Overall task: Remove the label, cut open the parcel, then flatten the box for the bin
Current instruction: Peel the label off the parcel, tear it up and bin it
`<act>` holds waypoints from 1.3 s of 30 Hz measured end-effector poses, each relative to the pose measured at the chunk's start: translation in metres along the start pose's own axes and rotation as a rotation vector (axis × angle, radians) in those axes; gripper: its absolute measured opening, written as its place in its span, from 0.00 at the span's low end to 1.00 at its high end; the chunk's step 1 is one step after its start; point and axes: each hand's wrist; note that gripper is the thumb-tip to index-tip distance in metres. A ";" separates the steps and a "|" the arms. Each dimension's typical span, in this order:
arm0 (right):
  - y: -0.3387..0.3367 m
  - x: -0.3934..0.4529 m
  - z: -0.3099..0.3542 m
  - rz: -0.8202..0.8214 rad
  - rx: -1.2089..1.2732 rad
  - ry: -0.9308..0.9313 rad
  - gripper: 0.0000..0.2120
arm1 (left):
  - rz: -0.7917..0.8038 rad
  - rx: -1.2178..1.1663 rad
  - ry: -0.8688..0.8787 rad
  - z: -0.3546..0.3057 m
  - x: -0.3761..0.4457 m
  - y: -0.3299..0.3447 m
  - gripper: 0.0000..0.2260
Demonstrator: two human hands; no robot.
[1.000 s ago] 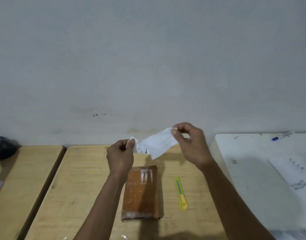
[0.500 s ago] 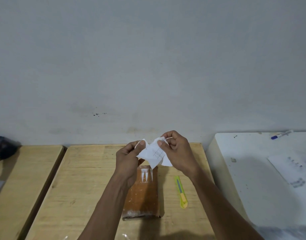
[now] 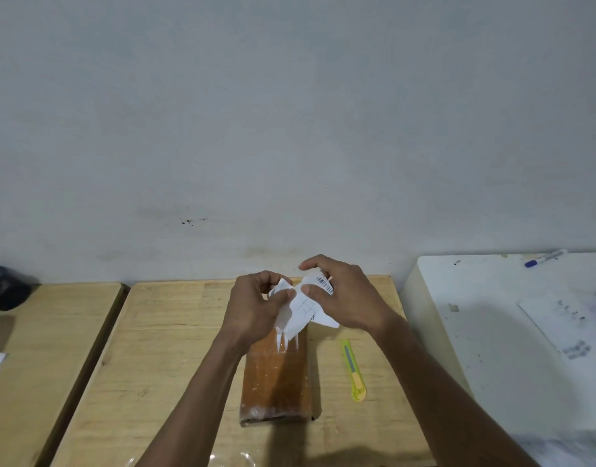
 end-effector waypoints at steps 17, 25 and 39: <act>0.013 0.001 0.003 -0.074 0.086 0.117 0.07 | -0.153 0.433 0.309 -0.010 -0.004 0.012 0.04; -0.005 -0.017 -0.030 -0.382 0.397 0.341 0.07 | -0.221 -0.009 0.061 -0.003 -0.008 0.024 0.03; -0.009 -0.089 -0.069 -0.832 0.263 0.265 0.05 | -0.225 0.110 0.103 0.017 -0.053 0.064 0.05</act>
Point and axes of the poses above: each hand's wrist, its own x-axis towards the middle knuckle, its own y-axis out of the palm, z = x × y
